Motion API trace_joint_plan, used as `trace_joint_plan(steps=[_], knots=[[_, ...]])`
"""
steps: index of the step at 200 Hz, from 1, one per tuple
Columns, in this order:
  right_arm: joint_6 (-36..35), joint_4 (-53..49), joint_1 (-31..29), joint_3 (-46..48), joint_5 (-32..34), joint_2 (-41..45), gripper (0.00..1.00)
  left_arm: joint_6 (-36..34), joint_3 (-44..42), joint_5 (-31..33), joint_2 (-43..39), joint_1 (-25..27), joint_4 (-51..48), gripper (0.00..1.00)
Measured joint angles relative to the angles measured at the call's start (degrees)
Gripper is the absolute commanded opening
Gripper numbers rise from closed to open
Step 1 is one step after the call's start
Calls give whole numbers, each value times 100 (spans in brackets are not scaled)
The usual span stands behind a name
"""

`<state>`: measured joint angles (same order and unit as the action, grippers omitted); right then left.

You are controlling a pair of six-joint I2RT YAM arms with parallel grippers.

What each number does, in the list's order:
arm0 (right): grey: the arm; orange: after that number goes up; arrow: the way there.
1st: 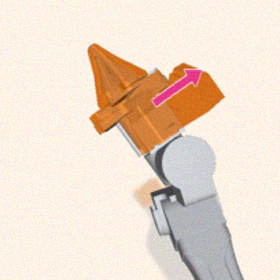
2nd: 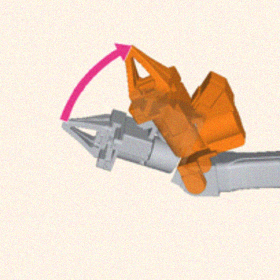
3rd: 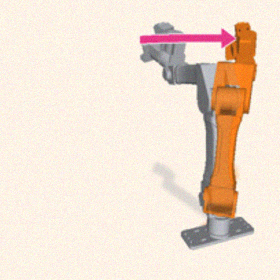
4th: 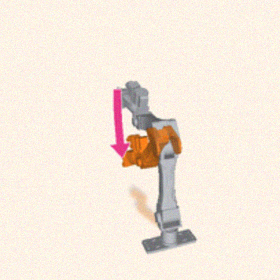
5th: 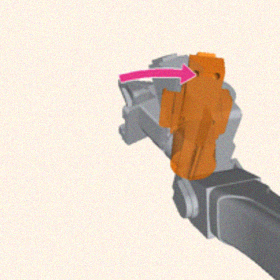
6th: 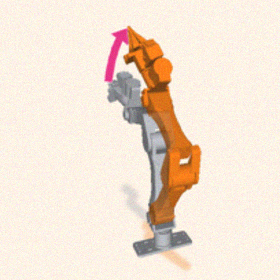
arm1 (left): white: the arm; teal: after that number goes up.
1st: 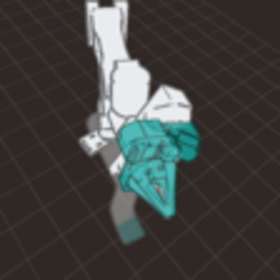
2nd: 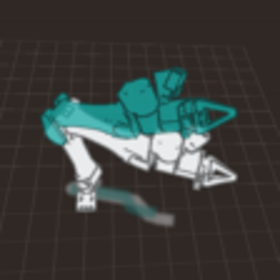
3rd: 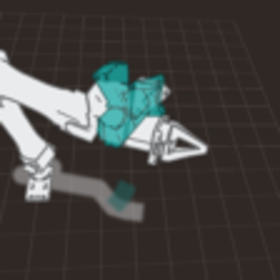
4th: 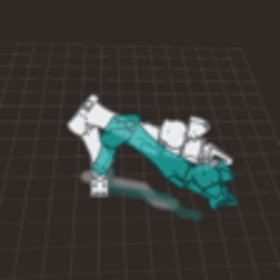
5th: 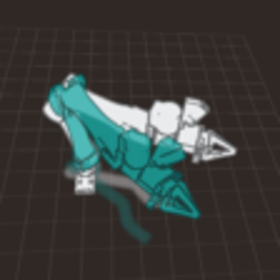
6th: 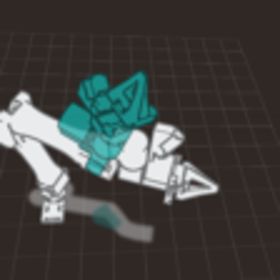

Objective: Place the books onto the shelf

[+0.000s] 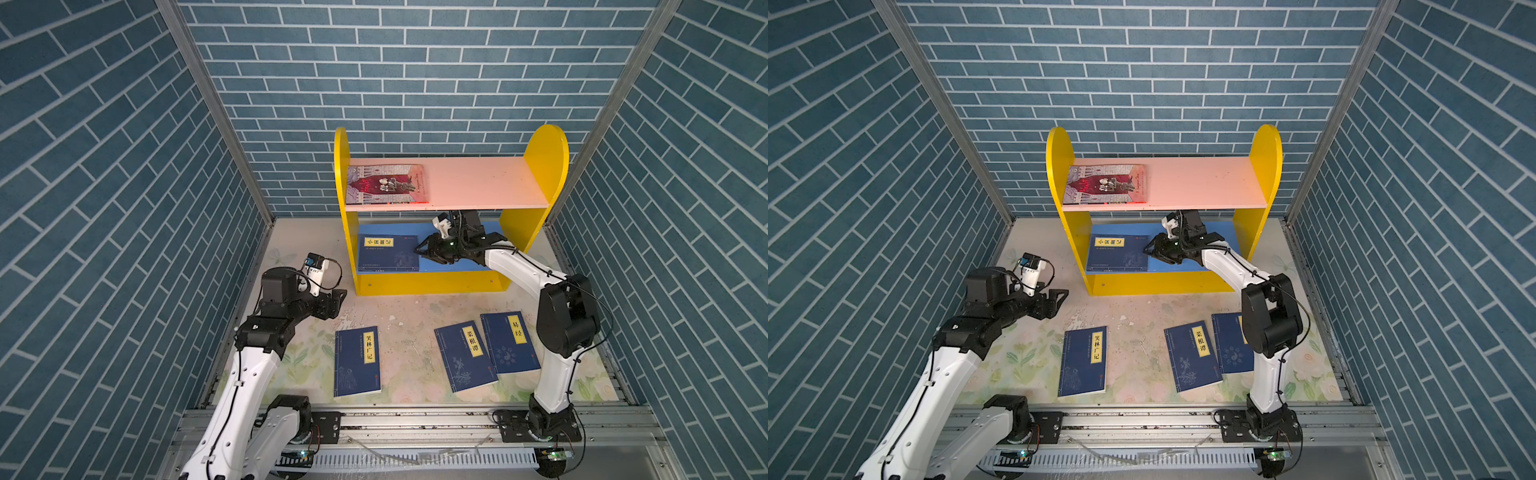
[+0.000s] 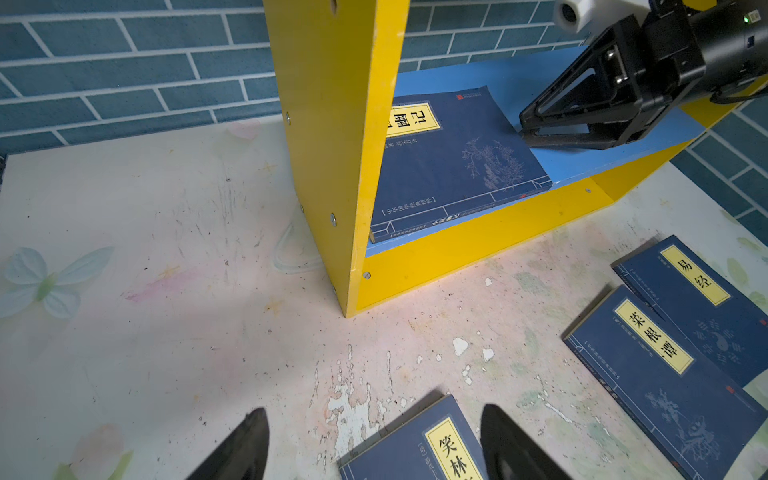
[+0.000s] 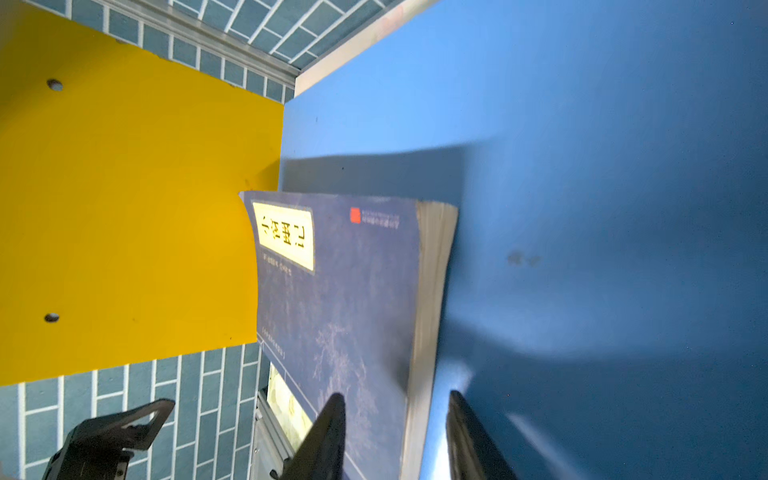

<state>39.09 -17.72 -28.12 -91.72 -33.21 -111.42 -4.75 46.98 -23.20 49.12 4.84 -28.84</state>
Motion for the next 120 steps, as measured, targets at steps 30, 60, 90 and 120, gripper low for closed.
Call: trace_joint_plan(steps=[30,60,90,120], knots=[[-66,-133,0,-334,31,-245,42,0,0,-52,-4,0,-2,81],[-63,-162,0,-404,20,-293,42,0,0,-105,-7,0,-4,81],[-63,-162,-2,-431,-42,-321,41,22,0,-149,-7,0,-2,81],[-61,-146,-17,-466,-118,-365,41,57,0,-173,-7,0,-2,81]])
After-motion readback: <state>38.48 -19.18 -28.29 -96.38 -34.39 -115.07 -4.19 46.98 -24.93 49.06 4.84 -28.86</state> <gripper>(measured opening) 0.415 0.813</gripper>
